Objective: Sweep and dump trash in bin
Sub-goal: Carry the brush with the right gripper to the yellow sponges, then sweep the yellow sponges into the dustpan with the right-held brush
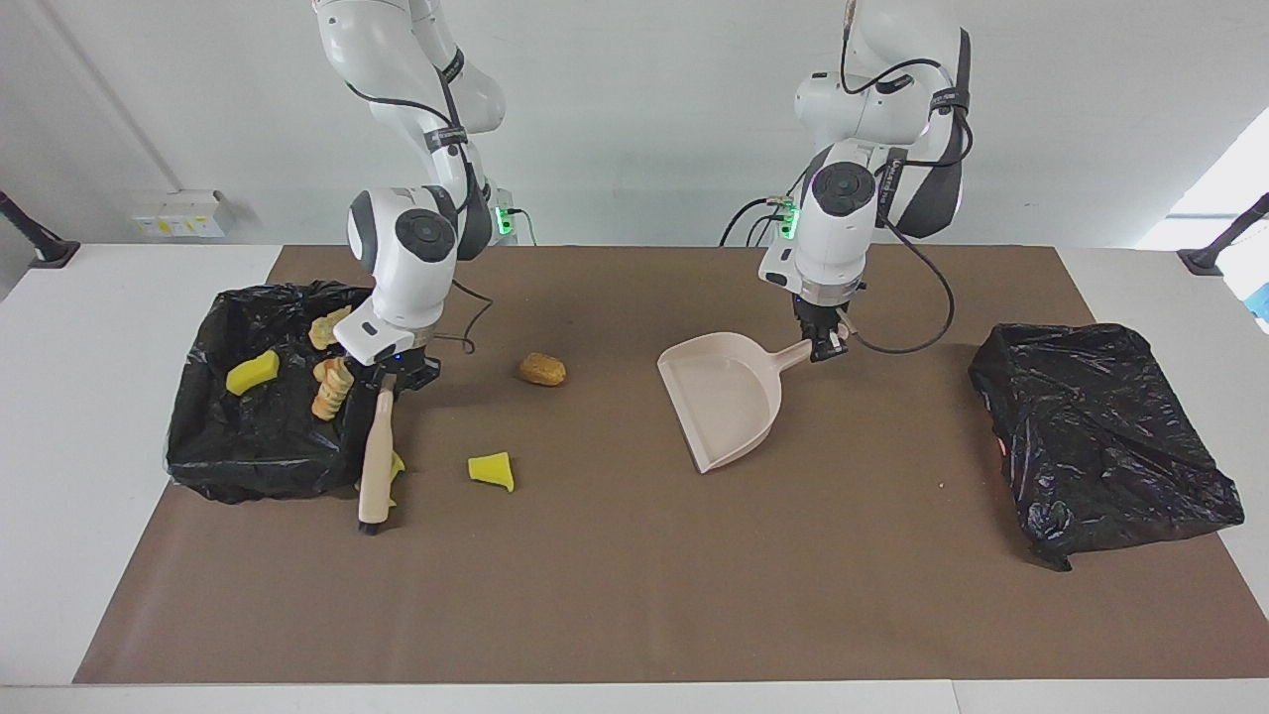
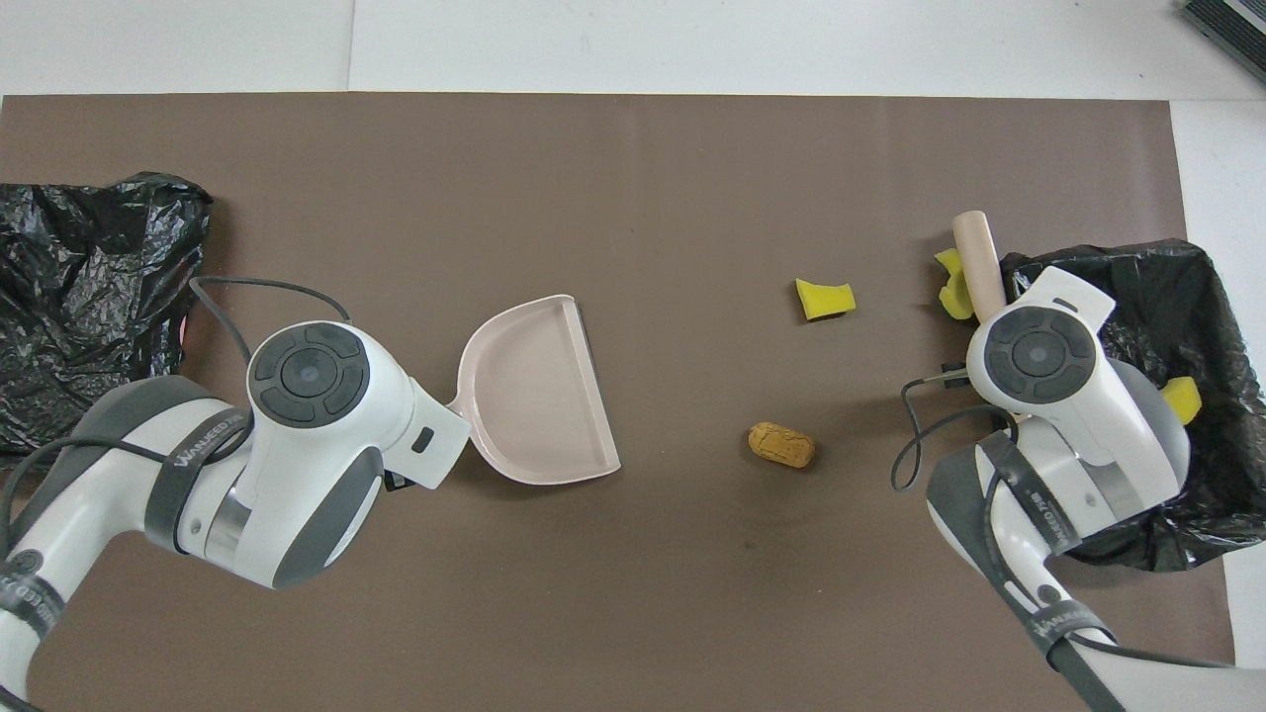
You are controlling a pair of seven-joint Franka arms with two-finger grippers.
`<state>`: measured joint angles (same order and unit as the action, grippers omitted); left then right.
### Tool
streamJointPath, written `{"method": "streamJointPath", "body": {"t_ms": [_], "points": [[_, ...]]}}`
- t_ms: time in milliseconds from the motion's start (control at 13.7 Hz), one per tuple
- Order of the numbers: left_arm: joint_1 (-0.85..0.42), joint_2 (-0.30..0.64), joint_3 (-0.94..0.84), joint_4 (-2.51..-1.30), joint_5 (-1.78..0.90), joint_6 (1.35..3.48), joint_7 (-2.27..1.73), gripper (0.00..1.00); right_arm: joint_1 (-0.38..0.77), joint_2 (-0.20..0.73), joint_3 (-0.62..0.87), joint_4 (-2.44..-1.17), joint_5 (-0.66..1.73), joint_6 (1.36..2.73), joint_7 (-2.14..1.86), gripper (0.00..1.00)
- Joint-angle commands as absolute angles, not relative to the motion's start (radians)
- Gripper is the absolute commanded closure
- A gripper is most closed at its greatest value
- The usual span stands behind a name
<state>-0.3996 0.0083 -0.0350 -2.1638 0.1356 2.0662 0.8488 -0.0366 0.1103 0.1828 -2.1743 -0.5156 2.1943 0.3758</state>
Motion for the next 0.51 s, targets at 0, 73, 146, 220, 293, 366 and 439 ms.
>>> {"method": "streamJointPath", "body": {"t_ms": [0, 73, 146, 220, 293, 366, 439], "points": [[-0.402, -0.021, -0.028, -2.203, 0.127, 2.077, 0.839, 1.0, 0.046, 0.091, 0.193, -2.183, -0.381, 2.151, 0.368, 1.0], [-0.4, -0.025, -0.028, -2.207, 0.127, 2.077, 0.839, 1.0, 0.081, 0.092, 0.193, -2.178, -0.338, 2.158, 0.367, 1.0], [-0.399, -0.028, -0.028, -2.21, 0.126, 2.079, 0.839, 1.0, 0.113, 0.094, 0.195, -2.174, -0.312, 2.166, 0.35, 1.0], [-0.394, -0.028, -0.028, -2.215, 0.126, 2.079, 0.839, 1.0, 0.148, 0.094, 0.195, -2.168, -0.284, 2.167, 0.332, 1.0], [-0.393, -0.029, -0.028, -2.217, 0.124, 2.079, 0.839, 1.0, 0.184, 0.092, 0.196, -2.164, -0.226, 2.168, 0.325, 1.0], [-0.393, -0.029, -0.028, -2.217, 0.124, 2.079, 0.839, 1.0, 0.207, 0.091, 0.196, -2.161, -0.175, 2.168, 0.283, 1.0], [-0.393, -0.029, -0.028, -2.218, 0.124, 2.079, 0.839, 1.0, 0.212, 0.092, 0.202, -2.161, -0.11, 2.169, 0.218, 1.0]]}}
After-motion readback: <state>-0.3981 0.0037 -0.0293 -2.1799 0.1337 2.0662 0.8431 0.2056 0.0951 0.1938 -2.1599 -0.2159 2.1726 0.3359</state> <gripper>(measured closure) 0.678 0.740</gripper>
